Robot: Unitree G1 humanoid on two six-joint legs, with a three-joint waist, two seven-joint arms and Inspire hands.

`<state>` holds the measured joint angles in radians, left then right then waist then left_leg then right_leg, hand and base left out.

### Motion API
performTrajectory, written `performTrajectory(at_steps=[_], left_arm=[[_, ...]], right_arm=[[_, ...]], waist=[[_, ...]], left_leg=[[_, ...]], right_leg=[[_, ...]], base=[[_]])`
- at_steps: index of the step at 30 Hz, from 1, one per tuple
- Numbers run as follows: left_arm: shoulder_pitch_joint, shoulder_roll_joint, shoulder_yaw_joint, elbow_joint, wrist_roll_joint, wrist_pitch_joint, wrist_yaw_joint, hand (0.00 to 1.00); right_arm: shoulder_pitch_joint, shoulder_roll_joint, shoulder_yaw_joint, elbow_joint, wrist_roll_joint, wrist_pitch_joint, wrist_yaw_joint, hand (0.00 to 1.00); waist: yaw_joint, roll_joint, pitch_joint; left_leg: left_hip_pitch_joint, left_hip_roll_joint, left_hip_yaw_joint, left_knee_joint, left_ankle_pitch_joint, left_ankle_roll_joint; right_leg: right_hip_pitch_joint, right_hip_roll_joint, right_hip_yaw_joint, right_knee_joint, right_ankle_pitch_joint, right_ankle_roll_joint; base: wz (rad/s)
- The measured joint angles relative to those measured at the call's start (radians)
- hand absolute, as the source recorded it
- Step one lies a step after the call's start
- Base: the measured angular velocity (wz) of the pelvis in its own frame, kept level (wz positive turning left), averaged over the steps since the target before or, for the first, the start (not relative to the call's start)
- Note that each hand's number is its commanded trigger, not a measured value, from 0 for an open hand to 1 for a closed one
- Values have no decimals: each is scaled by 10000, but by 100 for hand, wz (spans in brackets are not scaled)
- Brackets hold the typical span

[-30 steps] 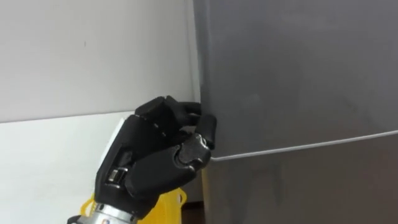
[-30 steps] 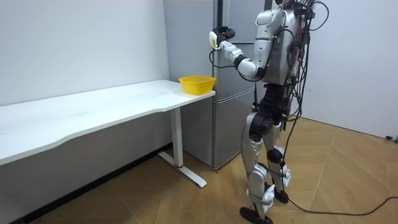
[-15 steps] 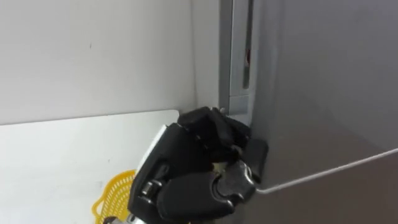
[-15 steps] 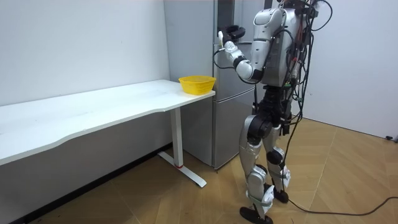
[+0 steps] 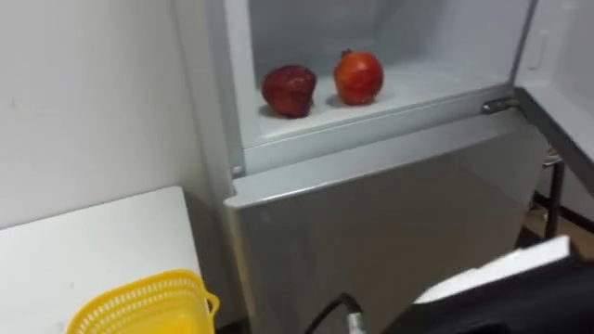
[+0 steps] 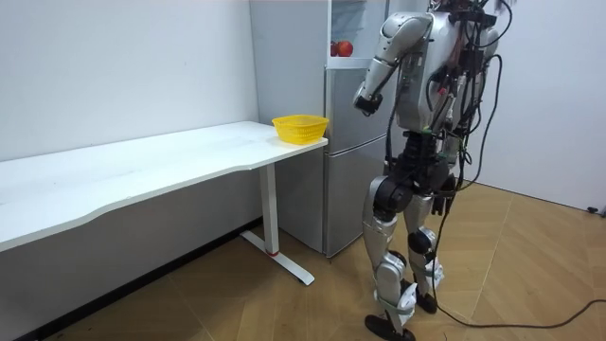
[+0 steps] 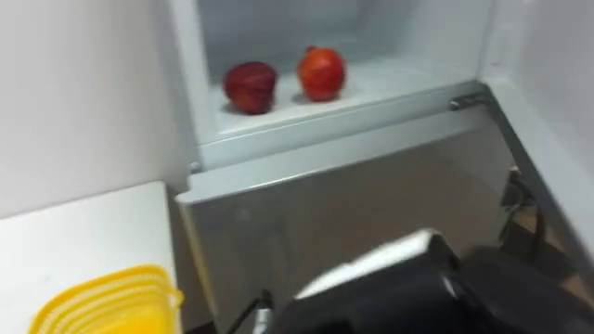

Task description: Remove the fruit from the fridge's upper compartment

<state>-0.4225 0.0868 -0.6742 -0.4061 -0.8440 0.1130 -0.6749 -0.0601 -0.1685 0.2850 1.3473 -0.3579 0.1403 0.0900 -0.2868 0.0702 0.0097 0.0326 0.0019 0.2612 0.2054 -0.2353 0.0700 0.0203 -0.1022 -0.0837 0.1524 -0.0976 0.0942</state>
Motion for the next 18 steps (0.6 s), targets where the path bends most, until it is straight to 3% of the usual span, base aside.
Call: performTrajectory(at_steps=[2,7,9,11,12,13,14,18], left_arm=[[-38,-17,-76,28,-160,87,-316,94],[-277,-167,-70,225,-317,135,-431,100],[-287,-261,-65,271,-494,193,-495,96],[-356,-263,-56,274,-538,203,-607,83],[-401,-271,-67,275,-611,206,-620,60],[-430,-284,-71,288,-611,207,-607,18],[-440,-307,-72,308,-611,207,-604,0],[-505,-410,-76,345,-611,206,-538,0]], right_arm=[[-11,-33,-3,-11,96,-89,-19,0],[-9,-156,0,-154,365,-83,25,0],[-25,-199,1,-260,395,-81,87,0],[-45,-200,7,-317,411,-87,104,0],[-61,-205,80,-325,450,-87,106,0],[-83,-204,98,-313,510,-84,110,0],[-93,-205,98,-298,536,-83,110,0],[-189,-213,306,-282,733,-104,107,0]], waist=[[-117,-5,3],[-147,-42,24],[-147,-48,19],[-160,-70,17],[-154,-75,21],[-152,-74,21],[-152,-74,21],[-153,-88,24]], left_leg=[[8,52,10,-5,29,-74],[44,154,30,5,83,-252],[35,183,56,16,110,-298],[-52,215,60,11,130,-334],[-87,227,61,1,144,-357],[-103,237,74,1,149,-365],[-104,239,74,-3,149,-368],[-74,238,81,-5,152,-376]], right_leg=[[-14,53,6,5,-51,-74],[-49,226,24,23,-142,-222],[-195,257,29,66,-171,-266],[-276,284,36,165,-212,-315],[-329,299,43,195,-231,-337],[-347,315,54,193,-241,-353],[-348,319,56,190,-248,-360],[-350,337,143,175,-267,-366]], base=[[-7],[-2],[-2],[-2],[-3],[-3],[-4],[-5]])
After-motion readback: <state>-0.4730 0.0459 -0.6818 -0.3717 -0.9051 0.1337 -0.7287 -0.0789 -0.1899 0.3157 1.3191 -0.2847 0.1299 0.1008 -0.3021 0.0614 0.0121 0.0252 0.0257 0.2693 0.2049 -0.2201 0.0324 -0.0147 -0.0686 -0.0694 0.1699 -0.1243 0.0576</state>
